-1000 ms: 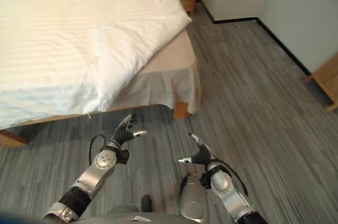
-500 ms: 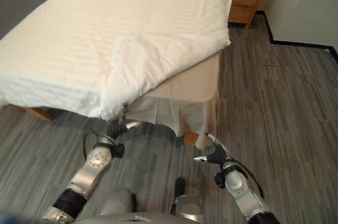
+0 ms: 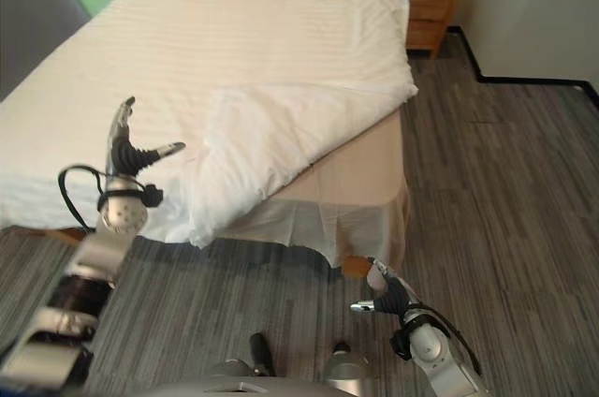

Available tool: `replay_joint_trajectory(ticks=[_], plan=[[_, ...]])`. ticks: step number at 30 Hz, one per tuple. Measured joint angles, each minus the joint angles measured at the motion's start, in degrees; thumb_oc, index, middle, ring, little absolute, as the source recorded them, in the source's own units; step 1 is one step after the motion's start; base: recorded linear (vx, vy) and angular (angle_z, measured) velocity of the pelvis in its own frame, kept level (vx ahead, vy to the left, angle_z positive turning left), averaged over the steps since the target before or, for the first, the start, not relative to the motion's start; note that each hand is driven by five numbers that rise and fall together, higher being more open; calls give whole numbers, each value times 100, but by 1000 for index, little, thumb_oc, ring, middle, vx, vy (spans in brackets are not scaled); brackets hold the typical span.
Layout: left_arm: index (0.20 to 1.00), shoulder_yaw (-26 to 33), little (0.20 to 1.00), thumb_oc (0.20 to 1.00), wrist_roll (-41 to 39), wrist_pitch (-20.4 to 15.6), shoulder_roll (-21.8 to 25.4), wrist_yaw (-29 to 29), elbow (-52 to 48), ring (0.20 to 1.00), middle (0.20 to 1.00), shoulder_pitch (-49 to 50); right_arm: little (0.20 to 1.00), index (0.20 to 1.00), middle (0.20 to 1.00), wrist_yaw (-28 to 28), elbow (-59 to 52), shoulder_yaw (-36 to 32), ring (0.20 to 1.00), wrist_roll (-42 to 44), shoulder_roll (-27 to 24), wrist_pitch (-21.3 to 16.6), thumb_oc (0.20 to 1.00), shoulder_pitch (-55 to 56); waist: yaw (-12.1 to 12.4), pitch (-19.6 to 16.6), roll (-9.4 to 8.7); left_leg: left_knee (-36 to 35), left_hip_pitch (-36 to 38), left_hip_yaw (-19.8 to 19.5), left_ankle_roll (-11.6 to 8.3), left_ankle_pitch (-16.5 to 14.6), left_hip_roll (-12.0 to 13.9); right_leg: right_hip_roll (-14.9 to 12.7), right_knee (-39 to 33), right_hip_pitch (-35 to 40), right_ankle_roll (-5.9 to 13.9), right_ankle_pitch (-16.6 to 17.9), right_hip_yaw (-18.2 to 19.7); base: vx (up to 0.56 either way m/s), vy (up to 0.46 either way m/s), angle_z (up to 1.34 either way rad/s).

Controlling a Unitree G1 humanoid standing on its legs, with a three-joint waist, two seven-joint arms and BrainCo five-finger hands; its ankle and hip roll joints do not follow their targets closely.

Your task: Making the bed.

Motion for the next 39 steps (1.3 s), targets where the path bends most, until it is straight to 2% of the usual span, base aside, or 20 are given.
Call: replay_joint_trajectory(ticks=[1, 2, 3, 4, 5, 6, 7, 8, 11, 12, 14, 18, 25, 27, 32, 35, 36, 37, 38, 39], plan=[[1000, -131, 1000, 1000, 74, 35, 21, 6, 212, 1000, 1000, -183, 1000, 1000, 1000, 27, 5, 94, 1000, 0, 8, 15, 1000, 59, -72, 12, -27, -2, 20, -2, 27, -43, -63, -151, 21, -175, 30, -16, 14, 239, -25, -11], [1000, -446, 1000, 1000, 99, 161, 30, -4, 981, 1000, 1000, -653, 1000, 1000, 1000, 113, 10, 199, 1000, 20, 112, 20, 1000, 44, -100, -28, -177, -33, 73, 131, -83, -193, -164, -429, -893, -238, -49, 73, -132, 240, -33, -20], [1000, -522, 1000, 1000, 97, 239, 42, -17, 1215, 1000, 1000, -772, 1000, 1000, 1000, 142, -7, 239, 1000, 23, 153, 16, 1000, 14, -94, -33, -191, -17, 56, 149, -38, -175, -194, -456, -1306, -226, -48, 182, -175, 236, -49, -26], [1000, -583, 1000, 1000, 101, 322, -44, -23, 1427, 1000, 1000, -886, 1000, 1000, 1000, 161, -7, 279, 1000, 85, 244, -6, 1000, 23, -199, -38, -205, -34, 63, 113, -101, -271, -222, -458, -2042, -168, -35, 416, -132, 212, -27, 2], [1000, -708, 1000, 1000, 106, 381, -93, -38, 1616, 1000, 1000, -973, 1000, 1000, 1000, 191, 8, 367, 1000, 126, 278, -18, 1000, 69, -308, -43, -230, -36, 26, 45, -109, -292, -245, -383, -2718, -15, -34, 602, 13, 205, -8, 14], [1000, -795, 1000, 1000, 130, 381, -151, -33, 1890, 1000, 1000, -1063, 1000, 1000, 1000, 198, 60, 422, 1000, 124, 281, -39, 1000, 66, -348, -50, -238, -37, 8, -7, -113, -304, -246, -304, -3059, 80, -3, 676, 204, 181, 12, 37], [1000, -902, 1000, 1000, 145, 455, -194, -64, 2180, 1000, 1000, -1164, 1000, 1000, 1000, 218, 98, 496, 1000, 124, 283, -39, 1000, 86, -408, -70, -247, -38, -7, -75, -115, -300, -253, -268, -3379, 275, -35, 781, 329, 153, -2, 34], [1000, -915, 1000, 1000, 147, 580, -366, -56, 2590, 1000, 1000, -1183, 1000, 1000, 1000, 223, 104, 547, 1000, 126, 343, -68, 1000, 234, -488, -144, -391, -37, 56, -62, -197, -347, -315, -235, -3619, 458, -215, 994, 175, 113, -14, 24], [1000, -1035, 1000, 1000, 147, 766, -501, -48, 3028, 1000, 1000, -1242, 1000, 1000, 1000, 227, 184, 620, 1000, 129, 318, -99, 1000, 249, -522, -227, -426, -36, 86, -37, -341, -406, -281, -192, -3825, 521, -244, 1763, 172, 38, -15, -13], [1000, -1209, 1000, 1000, 201, 808, -513, -40, 3169, 1000, 1000, -1310, 1000, 1000, 1000, 212, 214, 594, 1000, 192, 255, -124, 1000, 165, -639, -276, -298, -35, -10, 27, -415, -392, -119, -5, -3899, 410, -367, 1841, 171, 29, -33, -23], [1000, -1314, 1000, 1000, 351, 904, -538, -31, 3687, 1000, 1000, -1802, 1000, 1000, 1000, 209, 214, 673, 1000, 306, 46, -177, 1000, -5, -724, -310, -254, -33, -213, 112, -474, -355, 24, 148, -3896, 175, -425, 1882, 182, 27, -48, -26], [1000, -1318, 1000, 1000, 432, 977, -715, 153, 3923, 1000, 1000, -2428, 1000, 1000, 1000, 136, 262, 699, 1000, 366, -141, -214, 1000, -119, -769, -324, -249, -6, -509, 268, -527, -324, 173, 330, -3894, -214, -468, 1914, 283, 70, -41, -22], [1000, -1405, 1000, 1000, 502, 1004, -718, 333, 4131, 1000, 1000, -2563, 1000, 1000, 1000, 134, 282, 807, 1000, 519, -200, -296, 1000, -133, -757, -476, -203, -34, -711, 290, -567, -331, 194, 378, -3898, -441, -581, 1890, 309, 27, -38, -4], [1000, -1447, 1000, 1000, 518, 1088, -533, 406, 4759, 1000, 1000, -2778, 1000, 1000, 1000, 137, 279, 915, 1000, 565, -326, -396, 1000, -119, -766, -695, -180, -27, -1045, 312, -585, -297, 165, 328, -3897, -790, -572, 1890, 330, 6, -83, -3], [1000, -1565, 1000, 1000, 547, 1267, 279, 539, 4845, 1000, 1000, -2853, 1000, 1000, 1000, 139, 288, 979, 1000, 743, -367, -448, 1000, -20, -727, -724, -198, -26, -1582, 292, -612, -167, 193, 363, -3896, -1316, -673, 1991, 322, -7, -59, 2], [1000, -1929, 1000, 1000, 658, 1288, 575, 543, 5022, 1000, 1000, -2991, 1000, 1000, 1000, 136, 269, 937, 1000, 801, -372, -516, 1000, -37, -732, -725, -198, -34, -1801, 256, -618, -124, 204, 372, -3896, -1524, -688, 2003, 287, -51, -61, 6], [931, -1929, 931, 931, 723, 1270, 621, 538, 5085, 931, 931, -3035, 1000, 1000, 1000, 145, 267, 971, 1000, 829, -406, -576, 1000, -83, -725, -720, -191, -32, -1921, 251, -615, -108, 215, 371, -3896, -1623, -696, 2011, 278, -80, -69, 9], [504, -2032, 504, 504, 718, 1257, 630, 529, 5208, 504, 504, -3144, 1000, 1000, 1000, 146, 238, 981, 1000, 902, -449, -620, 1000, -87, -732, -713, -182, -34, -2011, 225, -603, -95, 205, 352, -3896, -1700, -698, 2017, 251, -56, -37, 11], [200, -2022, 200, 200, 715, 1253, 635, 515, 5241, 200, 200, -3199, 1000, 1000, 1000, 146, 286, 984, 1000, 914, -454, -638, 1000, -116, -730, -707, -174, -33, -2107, 204, -606, -79, 196, 339, -3895, -1788, -698, 2026, 236, -27, -13, 9], [200, -2025, 200, 200, 688, 1220, 634, 498, 5249, 200, 200, -3226, 1000, 1000, 1000, 147, 329, 1007, 1000, 913, -451, -635, 1000, -143, -743, -702, -169, -15, -2187, 203, -596, -49, 181, 332, -3896, -1877, -710, 2059, 236, -12, -21, 6]])
